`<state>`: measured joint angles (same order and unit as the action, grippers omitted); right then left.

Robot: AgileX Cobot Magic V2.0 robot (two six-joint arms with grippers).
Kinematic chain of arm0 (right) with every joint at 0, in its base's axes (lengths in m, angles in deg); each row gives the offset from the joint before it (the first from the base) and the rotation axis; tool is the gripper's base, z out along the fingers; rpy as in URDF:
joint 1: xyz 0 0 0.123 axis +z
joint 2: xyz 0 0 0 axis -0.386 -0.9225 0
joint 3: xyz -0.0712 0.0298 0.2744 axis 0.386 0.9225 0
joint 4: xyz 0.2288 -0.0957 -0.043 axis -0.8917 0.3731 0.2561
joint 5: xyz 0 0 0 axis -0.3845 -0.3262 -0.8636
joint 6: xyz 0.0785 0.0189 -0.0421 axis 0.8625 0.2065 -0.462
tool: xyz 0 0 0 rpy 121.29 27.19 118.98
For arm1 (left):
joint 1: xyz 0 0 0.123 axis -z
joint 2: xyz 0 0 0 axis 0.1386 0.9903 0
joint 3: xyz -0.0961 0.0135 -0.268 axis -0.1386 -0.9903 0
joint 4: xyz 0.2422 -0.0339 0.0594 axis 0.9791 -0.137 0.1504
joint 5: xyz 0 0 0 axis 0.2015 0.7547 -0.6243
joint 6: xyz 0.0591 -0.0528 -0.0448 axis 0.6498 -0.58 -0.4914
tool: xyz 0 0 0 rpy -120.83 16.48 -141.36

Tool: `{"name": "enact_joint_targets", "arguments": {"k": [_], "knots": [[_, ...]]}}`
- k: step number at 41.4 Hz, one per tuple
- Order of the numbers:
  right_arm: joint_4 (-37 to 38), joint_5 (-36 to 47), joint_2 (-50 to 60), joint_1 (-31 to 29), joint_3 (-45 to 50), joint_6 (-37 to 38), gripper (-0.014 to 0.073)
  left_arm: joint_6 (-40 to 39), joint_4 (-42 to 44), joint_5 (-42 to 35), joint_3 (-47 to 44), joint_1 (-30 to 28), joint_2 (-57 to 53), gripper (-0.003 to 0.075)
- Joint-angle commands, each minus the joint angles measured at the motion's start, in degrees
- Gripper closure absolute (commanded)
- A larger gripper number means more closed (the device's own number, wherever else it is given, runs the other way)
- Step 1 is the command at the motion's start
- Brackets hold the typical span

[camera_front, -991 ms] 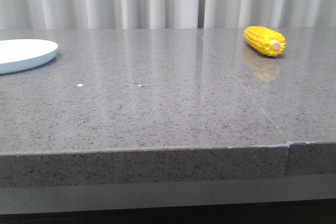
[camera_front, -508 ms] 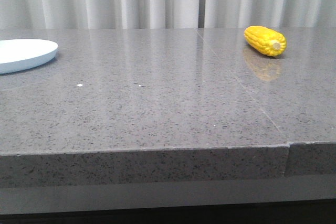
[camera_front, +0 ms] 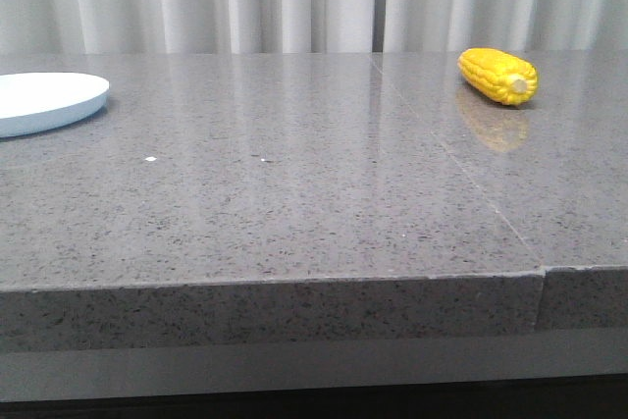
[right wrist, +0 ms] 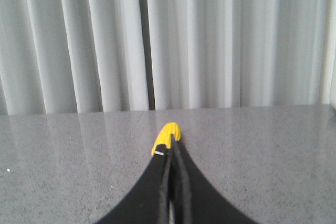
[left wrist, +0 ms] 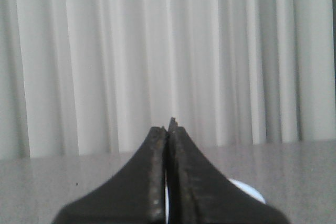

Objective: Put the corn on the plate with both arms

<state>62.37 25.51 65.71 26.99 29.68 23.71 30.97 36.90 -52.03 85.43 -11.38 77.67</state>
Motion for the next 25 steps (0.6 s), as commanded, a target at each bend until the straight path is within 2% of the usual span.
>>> {"name": "enact_joint_targets", "arguments": {"k": [1,14,25], "knots": [[-0.14,-0.19,-3.77,-0.26,-6.74,-0.48,0.0713,-0.6,-0.66,0.38,7.99,-0.1,1.79,0.074],[-0.09,-15.29,-18.1,-0.26,-21.92,-0.48,0.0713,-0.12,-0.66,25.25,28.26,-0.1,16.39,0.074],[-0.09,-18.2,-27.12,-0.26,-22.67,-0.48,0.0713,-0.12,-0.98,27.17,27.82,-0.1,24.08,0.0741]]}}
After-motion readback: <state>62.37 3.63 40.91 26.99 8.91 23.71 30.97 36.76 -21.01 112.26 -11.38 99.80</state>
